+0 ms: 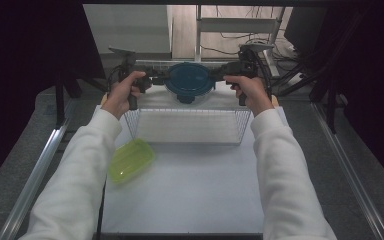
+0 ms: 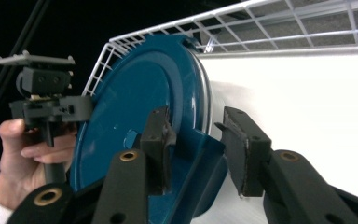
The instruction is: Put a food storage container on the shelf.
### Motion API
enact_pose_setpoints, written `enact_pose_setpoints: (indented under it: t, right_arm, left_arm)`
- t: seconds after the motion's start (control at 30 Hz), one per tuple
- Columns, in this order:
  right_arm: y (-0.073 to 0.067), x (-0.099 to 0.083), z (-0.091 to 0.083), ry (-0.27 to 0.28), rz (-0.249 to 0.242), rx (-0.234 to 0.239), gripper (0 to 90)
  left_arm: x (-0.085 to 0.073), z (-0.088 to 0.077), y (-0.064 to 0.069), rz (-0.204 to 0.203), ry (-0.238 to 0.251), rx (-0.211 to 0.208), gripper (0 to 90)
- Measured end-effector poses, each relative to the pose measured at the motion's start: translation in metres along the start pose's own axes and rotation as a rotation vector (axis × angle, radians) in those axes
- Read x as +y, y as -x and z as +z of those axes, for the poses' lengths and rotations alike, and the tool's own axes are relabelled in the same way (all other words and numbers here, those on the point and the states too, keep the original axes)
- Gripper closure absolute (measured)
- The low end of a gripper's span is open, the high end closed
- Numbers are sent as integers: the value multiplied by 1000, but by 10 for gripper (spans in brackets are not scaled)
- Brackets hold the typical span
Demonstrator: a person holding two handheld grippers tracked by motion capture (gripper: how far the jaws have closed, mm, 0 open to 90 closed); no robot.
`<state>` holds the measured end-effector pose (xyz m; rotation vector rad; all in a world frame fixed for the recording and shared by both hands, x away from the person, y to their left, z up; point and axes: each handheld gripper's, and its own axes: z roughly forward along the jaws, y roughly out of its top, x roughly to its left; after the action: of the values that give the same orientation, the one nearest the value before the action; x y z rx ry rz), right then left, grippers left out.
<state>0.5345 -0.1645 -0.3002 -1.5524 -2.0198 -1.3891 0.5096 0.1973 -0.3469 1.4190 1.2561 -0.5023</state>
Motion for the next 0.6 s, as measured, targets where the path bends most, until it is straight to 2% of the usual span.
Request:
enact_pose_setpoints:
  t: [0.2,0.33,0.43,0.5,0.53,0.6]
  right_arm:
    - [1,-1,1,23,17,-1,622]
    - [3,-2,1,39,29,1,617]
    - [0,-3,0,56,18,-14,555]
    - [-2,-4,-2,85,12,-8,523]
    - [-5,-5,-5,103,-2,-15,521]
    - [-11,-6,-11,119,-42,-31,491]
  left_arm:
    - [-1,2,-2,1,36,0,518]
    - [-2,1,0,8,40,11,516]
    - [-4,1,6,64,70,65,486]
    - [-4,-2,10,74,114,67,408]
    - [-5,-4,14,93,129,91,358]
    - [-8,-8,20,142,145,122,343]
